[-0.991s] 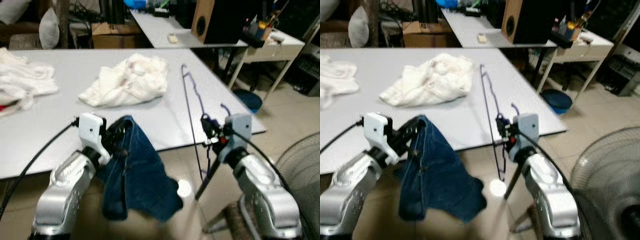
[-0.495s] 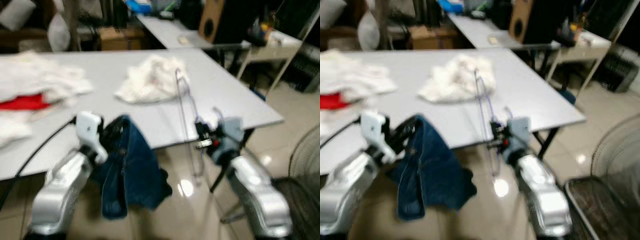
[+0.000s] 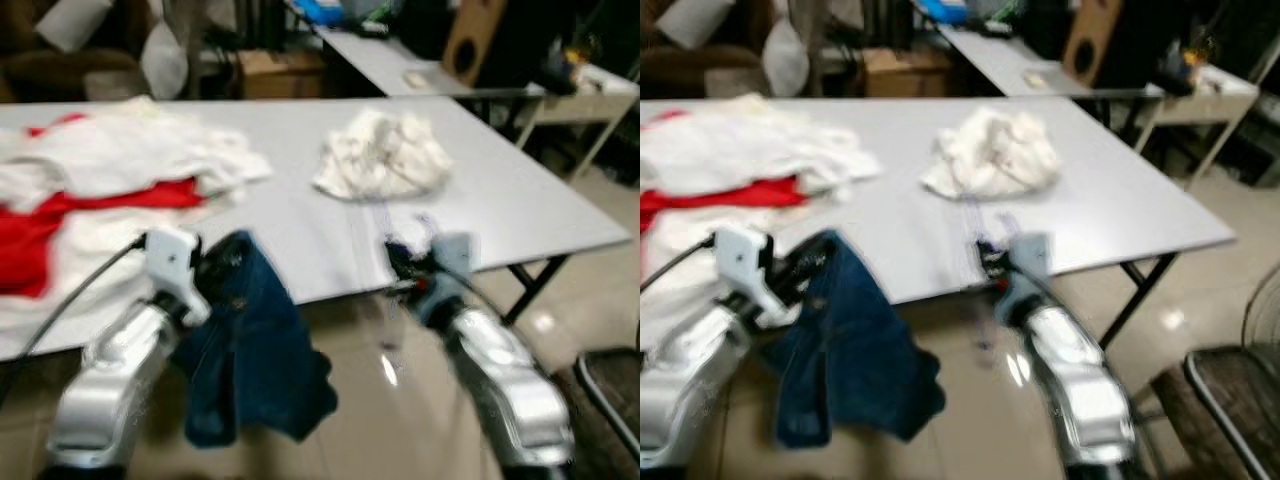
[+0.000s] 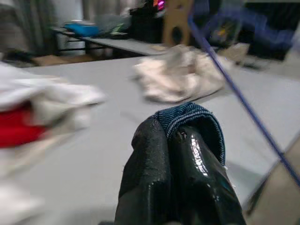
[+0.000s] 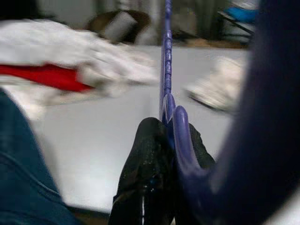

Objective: Hang hanger

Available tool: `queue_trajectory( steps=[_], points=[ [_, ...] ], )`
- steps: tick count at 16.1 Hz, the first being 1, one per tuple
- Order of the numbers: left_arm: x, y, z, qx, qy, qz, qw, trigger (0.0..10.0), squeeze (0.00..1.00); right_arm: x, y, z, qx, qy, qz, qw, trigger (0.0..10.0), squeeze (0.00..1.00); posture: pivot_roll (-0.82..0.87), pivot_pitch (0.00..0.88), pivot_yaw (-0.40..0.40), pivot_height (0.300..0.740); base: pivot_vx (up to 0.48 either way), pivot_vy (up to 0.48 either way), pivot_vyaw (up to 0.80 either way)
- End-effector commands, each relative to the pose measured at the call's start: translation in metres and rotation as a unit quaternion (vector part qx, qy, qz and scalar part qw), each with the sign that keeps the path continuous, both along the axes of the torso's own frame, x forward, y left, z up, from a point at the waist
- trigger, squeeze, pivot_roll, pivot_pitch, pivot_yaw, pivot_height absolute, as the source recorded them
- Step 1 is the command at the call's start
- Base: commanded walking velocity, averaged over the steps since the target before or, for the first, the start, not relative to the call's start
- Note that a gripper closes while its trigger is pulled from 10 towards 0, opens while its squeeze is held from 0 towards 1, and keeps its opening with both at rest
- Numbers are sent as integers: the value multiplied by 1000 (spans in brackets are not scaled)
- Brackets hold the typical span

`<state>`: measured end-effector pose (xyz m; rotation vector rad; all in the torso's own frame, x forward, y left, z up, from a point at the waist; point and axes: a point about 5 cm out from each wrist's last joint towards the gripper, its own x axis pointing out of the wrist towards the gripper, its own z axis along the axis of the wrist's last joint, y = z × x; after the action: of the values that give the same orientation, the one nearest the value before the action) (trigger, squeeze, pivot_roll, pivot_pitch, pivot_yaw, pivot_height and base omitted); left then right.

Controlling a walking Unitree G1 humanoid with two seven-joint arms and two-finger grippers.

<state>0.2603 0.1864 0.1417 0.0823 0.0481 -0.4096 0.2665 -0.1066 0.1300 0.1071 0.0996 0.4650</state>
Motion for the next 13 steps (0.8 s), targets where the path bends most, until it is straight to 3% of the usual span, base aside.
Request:
queue_trajectory(
  steps=[1, 5, 10, 13],
  points=[
    [2, -9, 9, 5, -31, -9, 999, 10000, 0, 3, -11, 5, -8, -15, -17, 1000, 10000, 0, 4, 0, -77, 740, 0, -480, 0],
    [1, -10, 6, 0, -26, -5, 1000, 10000, 0, 5, -9, 5, -3, -16, -13, 1000, 10000, 0, 14, 0, -81, 740, 0, -480, 0],
    [5, -2, 12, -4, -27, 16, 999, 10000, 0, 6, -5, 7, 2, -19, 8, 1000, 10000, 0, 25, 0, -86, 740, 0, 0, 0],
    [23, 11, 48, -21, -91, 67, 993, 10000, 0, 6, -5, 21, -1, -37, 78, 996, 10000, 0, 27, 0, -88, 740, 198, 0, 0]
  ],
)
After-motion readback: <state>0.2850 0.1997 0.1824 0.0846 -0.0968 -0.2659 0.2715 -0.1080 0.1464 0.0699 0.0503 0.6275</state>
